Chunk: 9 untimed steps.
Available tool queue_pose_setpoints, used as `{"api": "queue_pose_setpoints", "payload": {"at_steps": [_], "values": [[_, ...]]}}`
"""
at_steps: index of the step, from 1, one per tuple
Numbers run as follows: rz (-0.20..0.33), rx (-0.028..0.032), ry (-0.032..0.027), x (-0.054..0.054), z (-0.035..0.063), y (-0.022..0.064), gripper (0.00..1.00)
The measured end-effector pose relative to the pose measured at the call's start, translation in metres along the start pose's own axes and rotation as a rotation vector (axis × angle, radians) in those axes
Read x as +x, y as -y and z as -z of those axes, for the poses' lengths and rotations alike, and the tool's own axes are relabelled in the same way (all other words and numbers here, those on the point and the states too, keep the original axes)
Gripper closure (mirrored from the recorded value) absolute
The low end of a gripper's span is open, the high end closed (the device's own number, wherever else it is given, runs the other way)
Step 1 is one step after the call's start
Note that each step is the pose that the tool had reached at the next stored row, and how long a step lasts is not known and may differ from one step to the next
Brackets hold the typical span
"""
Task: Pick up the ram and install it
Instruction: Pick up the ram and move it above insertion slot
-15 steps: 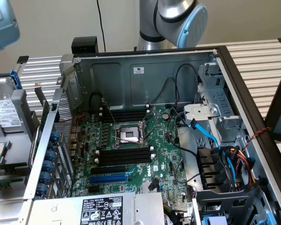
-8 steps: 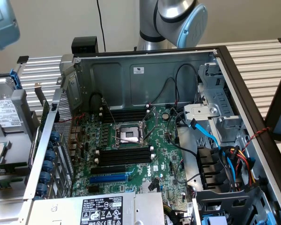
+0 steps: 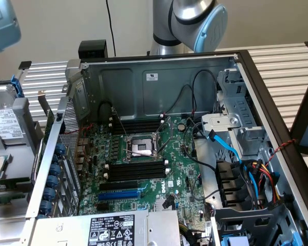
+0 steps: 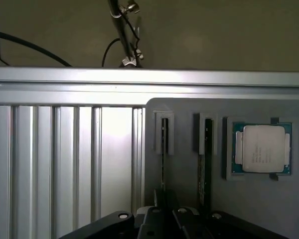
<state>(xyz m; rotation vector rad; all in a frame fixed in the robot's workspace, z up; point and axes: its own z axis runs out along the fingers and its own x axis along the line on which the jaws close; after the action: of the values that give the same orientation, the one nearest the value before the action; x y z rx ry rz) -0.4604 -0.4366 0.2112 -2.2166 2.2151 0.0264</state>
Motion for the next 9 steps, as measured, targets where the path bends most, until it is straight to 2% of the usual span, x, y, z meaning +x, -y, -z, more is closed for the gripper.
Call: {"api": "queue_pose_setpoints", "payload": {"at_steps": [9], "values": [[0.000,0.0000,0.0000,0.000,0.0135,-0.0001,0.88]]}}
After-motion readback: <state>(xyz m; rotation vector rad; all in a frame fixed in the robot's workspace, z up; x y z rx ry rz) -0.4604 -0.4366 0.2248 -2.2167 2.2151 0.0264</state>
